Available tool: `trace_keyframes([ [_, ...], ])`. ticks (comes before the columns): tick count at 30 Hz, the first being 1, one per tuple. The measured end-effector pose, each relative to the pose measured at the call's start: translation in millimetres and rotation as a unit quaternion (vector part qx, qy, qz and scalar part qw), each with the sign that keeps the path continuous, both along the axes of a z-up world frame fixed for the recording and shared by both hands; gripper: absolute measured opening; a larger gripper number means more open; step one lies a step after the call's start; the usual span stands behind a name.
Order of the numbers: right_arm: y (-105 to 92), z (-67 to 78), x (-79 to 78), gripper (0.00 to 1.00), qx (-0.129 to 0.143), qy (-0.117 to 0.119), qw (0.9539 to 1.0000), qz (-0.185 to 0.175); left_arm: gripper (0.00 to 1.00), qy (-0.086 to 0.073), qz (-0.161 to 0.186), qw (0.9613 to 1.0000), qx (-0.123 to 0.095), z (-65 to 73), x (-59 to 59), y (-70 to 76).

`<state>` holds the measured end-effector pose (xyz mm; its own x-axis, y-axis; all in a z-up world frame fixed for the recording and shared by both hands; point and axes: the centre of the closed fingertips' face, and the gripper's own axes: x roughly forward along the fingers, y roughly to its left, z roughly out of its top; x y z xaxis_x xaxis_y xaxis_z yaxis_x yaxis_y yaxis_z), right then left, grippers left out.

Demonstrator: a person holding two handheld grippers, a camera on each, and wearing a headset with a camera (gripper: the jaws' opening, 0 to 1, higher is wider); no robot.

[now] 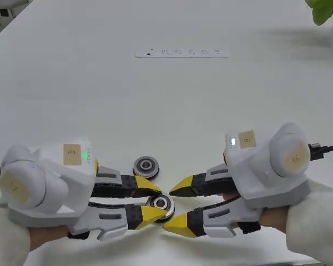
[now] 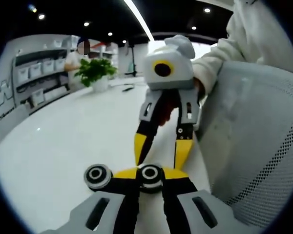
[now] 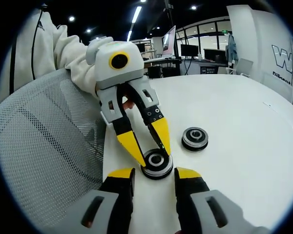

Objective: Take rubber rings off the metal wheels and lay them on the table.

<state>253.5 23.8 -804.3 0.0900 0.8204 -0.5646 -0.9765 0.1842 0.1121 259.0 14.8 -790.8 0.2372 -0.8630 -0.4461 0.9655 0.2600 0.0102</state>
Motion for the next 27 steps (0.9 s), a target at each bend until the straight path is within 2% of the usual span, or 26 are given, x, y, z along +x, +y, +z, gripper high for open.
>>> trace_keyframes([
  [1, -0.1, -0.4, -0.1, 0.29, 0.0, 0.0, 1.0, 0.0, 0.17, 0.003, 0.001, 1.0, -0.003, 0.3, -0.4, -0.8],
  [7, -1.0, -1.6, 1.3, 0.27, -0.002, -0.002, 1.0, -0.002, 0.15, -0.006, 0.001, 1.0, -0.006, -1.6, 2.1, 0.3],
  [11, -1.5, 0.5, 3.2, 0.21, 0.002, -0.008, 1.0, -0.004, 0.15, -0.002, 0.006, 0.9999, -0.013, -1.7, 1.4, 1.8],
  [18, -3.1, -1.3, 2.8, 0.2, -0.004, -0.013, 0.9999, -0.001, 0.15, -0.001, 0.008, 0.9998, -0.016, -1.6, 0.4, 2.6],
  [27, -6.0, -1.9, 2.5, 0.17, -0.004, -0.008, 0.9999, -0.005, 0.15, -0.001, 0.011, 0.9997, -0.022, -1.0, 0.4, 1.9],
])
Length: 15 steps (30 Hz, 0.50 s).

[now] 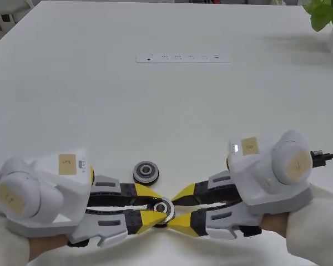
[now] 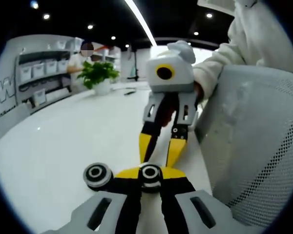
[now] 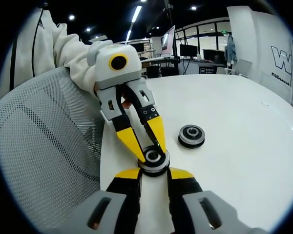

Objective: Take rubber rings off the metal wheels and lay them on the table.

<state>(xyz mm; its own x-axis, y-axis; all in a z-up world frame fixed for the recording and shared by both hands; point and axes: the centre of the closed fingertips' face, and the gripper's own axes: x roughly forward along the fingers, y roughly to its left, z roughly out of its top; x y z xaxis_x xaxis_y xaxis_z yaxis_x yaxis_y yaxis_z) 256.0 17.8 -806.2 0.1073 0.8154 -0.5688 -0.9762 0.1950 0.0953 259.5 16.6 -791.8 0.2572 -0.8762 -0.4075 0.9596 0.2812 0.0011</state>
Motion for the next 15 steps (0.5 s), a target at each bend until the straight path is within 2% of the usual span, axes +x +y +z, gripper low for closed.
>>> trace_keyframes([
  [15, -4.7, -3.6, 2.2, 0.07, -0.012, 0.008, 0.9999, -0.005, 0.15, -0.001, 0.003, 1.0, -0.006, 1.1, 0.1, -1.4],
])
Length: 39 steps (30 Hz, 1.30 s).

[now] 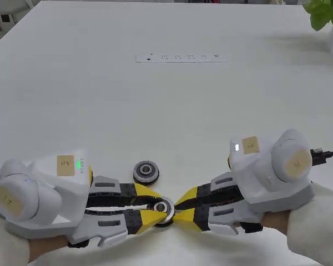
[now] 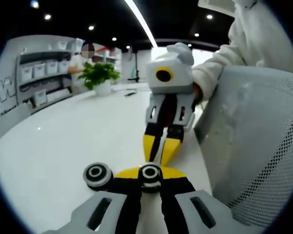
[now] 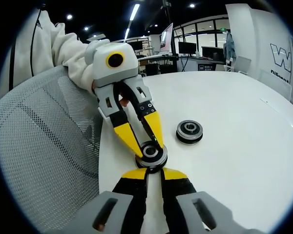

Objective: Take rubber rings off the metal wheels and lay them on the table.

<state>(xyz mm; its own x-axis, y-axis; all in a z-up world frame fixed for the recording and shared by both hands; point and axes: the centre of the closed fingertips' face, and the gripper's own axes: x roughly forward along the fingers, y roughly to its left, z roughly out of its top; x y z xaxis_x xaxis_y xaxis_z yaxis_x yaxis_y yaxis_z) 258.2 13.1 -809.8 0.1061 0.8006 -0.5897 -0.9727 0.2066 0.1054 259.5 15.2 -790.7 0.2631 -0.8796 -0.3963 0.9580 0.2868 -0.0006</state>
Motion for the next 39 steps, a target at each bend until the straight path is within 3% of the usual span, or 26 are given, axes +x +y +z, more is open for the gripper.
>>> trace_keyframes([
  [10, -2.0, -0.8, 4.6, 0.0, -0.021, -0.01, 0.9997, -0.01, 0.15, -0.001, 0.0, 1.0, 0.0, 0.1, 0.5, -0.6],
  [14, -5.1, 1.9, 10.3, 0.0, -0.003, 0.02, 0.9988, -0.045, 0.15, 0.0, -0.001, 1.0, -0.002, -0.1, 0.2, -1.0],
  [17, -6.0, 1.6, 11.0, 0.0, 0.015, 0.063, 0.9954, -0.07, 0.14, 0.0, -0.001, 1.0, -0.004, -0.2, 0.3, -0.9],
  [25, -7.7, 4.9, 14.5, 0.0, 0.064, 0.151, 0.9786, -0.124, 0.14, -0.002, -0.003, 1.0, -0.004, -0.4, 0.2, -0.5],
  [26, -7.9, 5.8, 14.5, 0.0, 0.072, 0.163, 0.9752, -0.132, 0.14, -0.002, -0.003, 1.0, -0.005, -0.4, 0.2, -0.5],
  [29, -8.0, 10.0, 16.5, 0.0, 0.107, 0.211, 0.9588, -0.157, 0.14, -0.003, -0.003, 1.0, -0.007, -0.3, 0.1, -0.3],
  [31, -9.6, 8.1, 16.3, 0.0, 0.108, 0.215, 0.9577, -0.159, 0.14, -0.003, -0.004, 1.0, -0.008, -0.3, -0.1, -0.6],
  [39, -4.5, 14.0, 9.0, 0.0, 0.126, 0.248, 0.9458, -0.169, 0.14, -0.003, -0.006, 0.9999, -0.009, -0.3, -0.5, -0.9],
])
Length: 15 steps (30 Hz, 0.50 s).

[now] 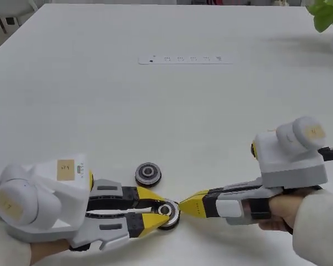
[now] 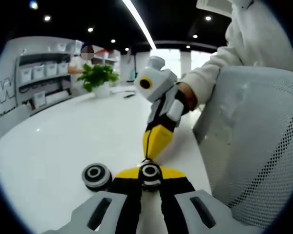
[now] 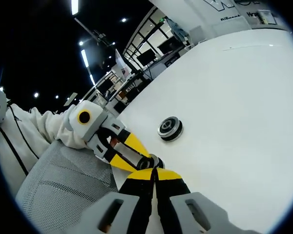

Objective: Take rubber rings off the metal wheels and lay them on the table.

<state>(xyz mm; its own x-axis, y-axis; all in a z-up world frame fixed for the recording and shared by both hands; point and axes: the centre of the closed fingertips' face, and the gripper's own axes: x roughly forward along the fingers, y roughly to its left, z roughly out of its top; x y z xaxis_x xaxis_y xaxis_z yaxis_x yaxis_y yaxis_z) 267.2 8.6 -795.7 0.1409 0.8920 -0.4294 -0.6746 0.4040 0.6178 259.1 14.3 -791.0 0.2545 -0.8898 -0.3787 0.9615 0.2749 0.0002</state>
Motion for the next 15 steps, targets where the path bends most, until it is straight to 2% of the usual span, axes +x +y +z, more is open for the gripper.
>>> trace_keyframes([
  [5, 0.9, 2.2, -2.1, 0.0, 0.007, 0.012, 0.9999, -0.002, 0.14, -0.002, -0.003, 1.0, 0.002, -0.2, -0.6, -0.4],
  [15, 3.3, 6.2, -7.8, 0.0, 0.006, 0.009, 0.9999, 0.01, 0.14, -0.003, -0.005, 1.0, 0.002, -0.1, -1.5, -2.5],
])
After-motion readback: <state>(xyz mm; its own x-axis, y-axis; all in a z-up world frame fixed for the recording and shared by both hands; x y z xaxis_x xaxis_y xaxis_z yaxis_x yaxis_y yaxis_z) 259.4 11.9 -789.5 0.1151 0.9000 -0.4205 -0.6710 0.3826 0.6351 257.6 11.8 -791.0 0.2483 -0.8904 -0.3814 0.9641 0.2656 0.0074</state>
